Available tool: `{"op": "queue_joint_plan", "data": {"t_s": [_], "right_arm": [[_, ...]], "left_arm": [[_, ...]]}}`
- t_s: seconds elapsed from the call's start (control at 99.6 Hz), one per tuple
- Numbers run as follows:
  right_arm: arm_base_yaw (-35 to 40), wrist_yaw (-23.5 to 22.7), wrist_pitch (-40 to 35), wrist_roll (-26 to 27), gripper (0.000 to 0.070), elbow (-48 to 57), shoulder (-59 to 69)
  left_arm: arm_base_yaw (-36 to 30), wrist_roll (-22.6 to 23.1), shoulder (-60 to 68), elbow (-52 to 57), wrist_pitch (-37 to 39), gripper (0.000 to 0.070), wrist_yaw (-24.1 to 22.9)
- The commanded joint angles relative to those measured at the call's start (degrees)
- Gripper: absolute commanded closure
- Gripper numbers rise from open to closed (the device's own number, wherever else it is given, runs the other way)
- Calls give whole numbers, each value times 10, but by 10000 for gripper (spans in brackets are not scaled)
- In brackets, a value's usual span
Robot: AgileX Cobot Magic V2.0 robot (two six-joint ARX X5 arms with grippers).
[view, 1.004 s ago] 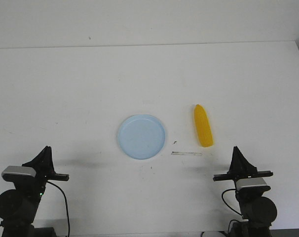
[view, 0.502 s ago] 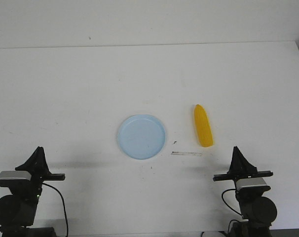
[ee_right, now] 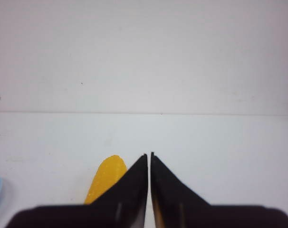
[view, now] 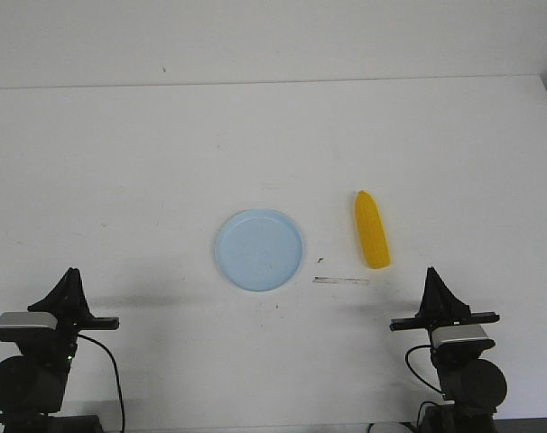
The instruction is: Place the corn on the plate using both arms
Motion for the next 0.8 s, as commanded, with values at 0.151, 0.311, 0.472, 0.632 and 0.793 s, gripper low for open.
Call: {"op": "queue_joint_plan", "data": {"t_s": [0.151, 0.311, 0.472, 0.632, 0.793], "right_arm": [[1, 0, 10, 1, 688, -1, 0], [1, 0, 10, 1, 688, -1, 0], [1, 2, 19, 4, 688, 0, 0], [1, 41, -47, -17, 693, 38, 2], [1, 61, -140, -14, 693, 102, 52]], "left_arm": [[1, 8, 0, 3, 6, 698, -3], [1, 8, 0, 3, 6, 697, -3], [1, 8, 0, 3, 6, 697, -3], [1, 8, 0, 3, 6, 697, -3], [1, 8, 0, 3, 6, 697, -3]]}}
